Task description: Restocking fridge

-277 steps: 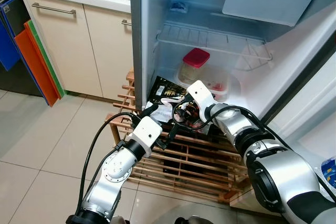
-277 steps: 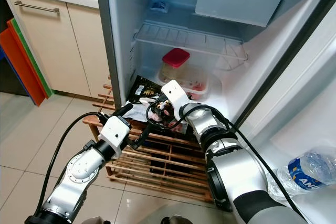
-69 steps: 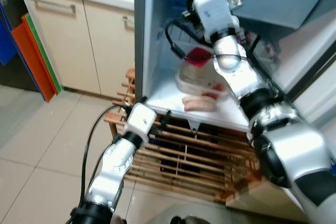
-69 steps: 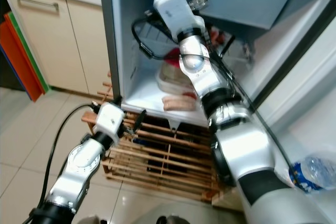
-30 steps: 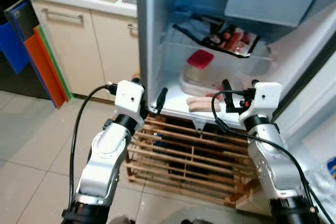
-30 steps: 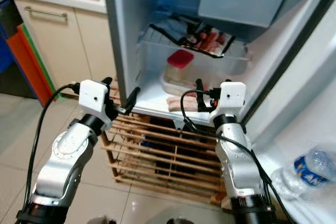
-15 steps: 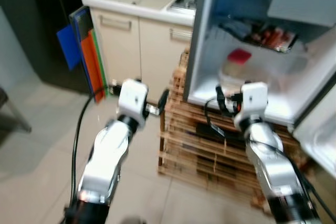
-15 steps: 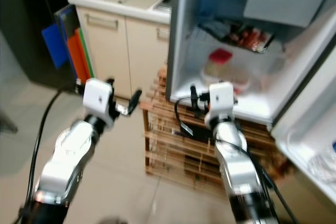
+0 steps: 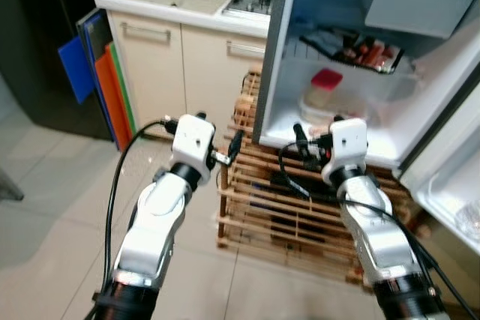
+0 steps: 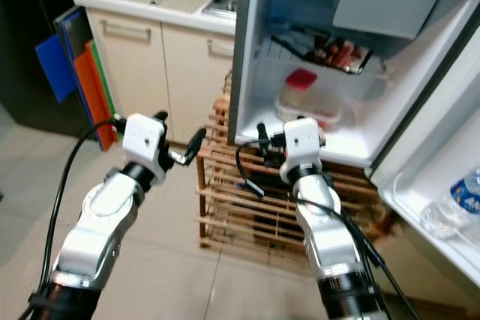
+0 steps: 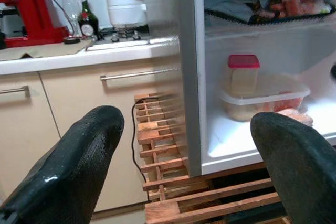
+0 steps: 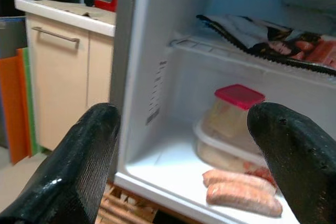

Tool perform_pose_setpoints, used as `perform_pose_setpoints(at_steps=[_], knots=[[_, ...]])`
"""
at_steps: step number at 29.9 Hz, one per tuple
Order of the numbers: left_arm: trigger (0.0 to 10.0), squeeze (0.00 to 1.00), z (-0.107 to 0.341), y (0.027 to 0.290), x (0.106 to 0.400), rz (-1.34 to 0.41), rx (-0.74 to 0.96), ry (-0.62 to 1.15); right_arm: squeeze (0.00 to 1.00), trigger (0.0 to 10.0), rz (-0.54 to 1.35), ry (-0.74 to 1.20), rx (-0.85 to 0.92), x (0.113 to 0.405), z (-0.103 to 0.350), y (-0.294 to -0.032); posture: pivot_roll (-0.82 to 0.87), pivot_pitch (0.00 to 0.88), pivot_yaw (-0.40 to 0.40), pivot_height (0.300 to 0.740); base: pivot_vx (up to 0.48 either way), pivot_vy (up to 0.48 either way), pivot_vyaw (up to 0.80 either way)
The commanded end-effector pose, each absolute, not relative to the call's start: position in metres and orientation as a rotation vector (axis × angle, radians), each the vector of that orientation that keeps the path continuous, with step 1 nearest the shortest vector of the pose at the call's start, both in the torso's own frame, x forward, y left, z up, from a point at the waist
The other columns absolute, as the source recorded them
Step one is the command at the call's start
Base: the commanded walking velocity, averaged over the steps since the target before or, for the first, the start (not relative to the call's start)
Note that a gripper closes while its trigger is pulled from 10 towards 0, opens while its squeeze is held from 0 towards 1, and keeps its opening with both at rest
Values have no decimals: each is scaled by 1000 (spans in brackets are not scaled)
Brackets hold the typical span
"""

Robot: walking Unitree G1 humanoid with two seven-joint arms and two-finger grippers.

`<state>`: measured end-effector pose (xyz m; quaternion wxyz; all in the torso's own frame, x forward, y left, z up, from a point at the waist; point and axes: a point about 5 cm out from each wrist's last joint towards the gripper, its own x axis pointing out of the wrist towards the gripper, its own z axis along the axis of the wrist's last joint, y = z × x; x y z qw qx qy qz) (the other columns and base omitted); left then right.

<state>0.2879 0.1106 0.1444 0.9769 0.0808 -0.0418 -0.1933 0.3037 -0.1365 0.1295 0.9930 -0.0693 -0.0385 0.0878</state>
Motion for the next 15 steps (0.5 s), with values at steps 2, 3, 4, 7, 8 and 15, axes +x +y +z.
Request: perform_pose_setpoints(at_steps=[2, 3, 4, 7, 8, 15], knots=[[10000, 0, 147, 105, 290, -407, 184, -96, 0, 10000, 156, -76, -146, 307, 130, -143, 11, 0, -63, 740, 450, 0, 0], [10000, 0, 147, 104, 290, -412, 190, -99, 0, 10000, 154, -73, -141, 307, 130, -143, 13, 0, -63, 740, 450, 0, 0], [10000, 0, 146, 103, 289, -423, 208, -99, 0, 10000, 154, -68, -135, 307, 129, -142, 15, 0, -63, 740, 435, 0, 0], [10000, 0, 146, 101, 287, -443, 226, -105, 0, 10000, 159, -60, -125, 306, 127, -140, 17, 0, -62, 740, 352, -322, 0], [10000, 0, 146, 101, 286, -439, 216, -116, 0, 10000, 161, -59, -124, 306, 127, -140, 17, 0, -62, 740, 334, -341, 0], [10000, 0, 146, 107, 286, -388, 194, -111, 0, 10000, 162, -47, -118, 305, 124, -139, 25, 0, -62, 740, 48, -49, 0]])
